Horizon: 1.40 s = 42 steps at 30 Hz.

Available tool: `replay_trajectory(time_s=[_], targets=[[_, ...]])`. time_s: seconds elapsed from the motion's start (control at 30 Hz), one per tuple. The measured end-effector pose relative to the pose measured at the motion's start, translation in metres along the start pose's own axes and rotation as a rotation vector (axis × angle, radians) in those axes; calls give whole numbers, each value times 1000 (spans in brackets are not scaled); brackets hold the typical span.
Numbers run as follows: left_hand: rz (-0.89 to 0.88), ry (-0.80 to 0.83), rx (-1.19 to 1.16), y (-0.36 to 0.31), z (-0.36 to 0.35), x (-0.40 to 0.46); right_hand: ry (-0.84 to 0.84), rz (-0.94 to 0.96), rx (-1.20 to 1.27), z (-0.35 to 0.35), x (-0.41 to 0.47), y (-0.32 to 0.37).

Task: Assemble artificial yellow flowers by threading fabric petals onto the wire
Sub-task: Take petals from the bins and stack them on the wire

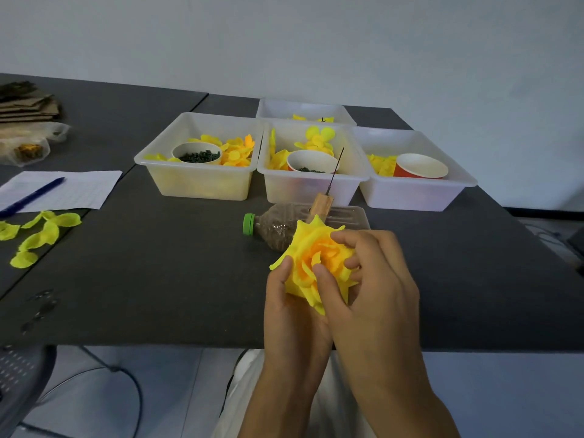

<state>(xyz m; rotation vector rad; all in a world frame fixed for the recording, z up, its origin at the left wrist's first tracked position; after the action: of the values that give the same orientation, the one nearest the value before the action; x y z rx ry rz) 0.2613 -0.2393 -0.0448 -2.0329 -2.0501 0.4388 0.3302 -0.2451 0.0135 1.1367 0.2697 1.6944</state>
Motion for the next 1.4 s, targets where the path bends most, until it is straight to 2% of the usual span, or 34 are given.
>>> replay_trajectory(time_s=[0.2, 0.47, 0.73, 0.83, 0.97, 1.2, 1.27, 1.4], targets=[[-15, -34, 98, -1, -2, -6, 212, -63, -148, 4, 2, 2], [-67, -96, 205, -1, -7, -12, 219, -121, -191, 1, 2, 4], [-92, -114, 266, 6, -11, -18, 122, -84, -165, -20, -4, -5], [-124, -183, 368, 6, -13, -16, 65, -159, 30, -27, -8, -10], [-171, -215, 444, 4, -17, -15, 52, 5, -94, -19, -8, -9], [-95, -254, 408, -2, -23, -18, -44, 41, 44, -7, -12, -9], [-55, -257, 385, -6, -25, -17, 5, 42, 50, -5, -12, -10], [12, -163, 470, -15, -28, -13, 271, 39, -110, 3, 6, -14]])
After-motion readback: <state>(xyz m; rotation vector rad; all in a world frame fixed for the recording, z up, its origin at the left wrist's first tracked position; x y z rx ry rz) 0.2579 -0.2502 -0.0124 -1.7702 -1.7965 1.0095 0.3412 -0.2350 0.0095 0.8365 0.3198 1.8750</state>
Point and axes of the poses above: each hand's wrist, its own x-axis towards the middle knuckle, its own z-axis out of the back of the hand, y = z × x, the point moved 1 cm from there along x, towards the middle knuckle, and after that the axes turned 1 degree about y, right-handed, at the moved point
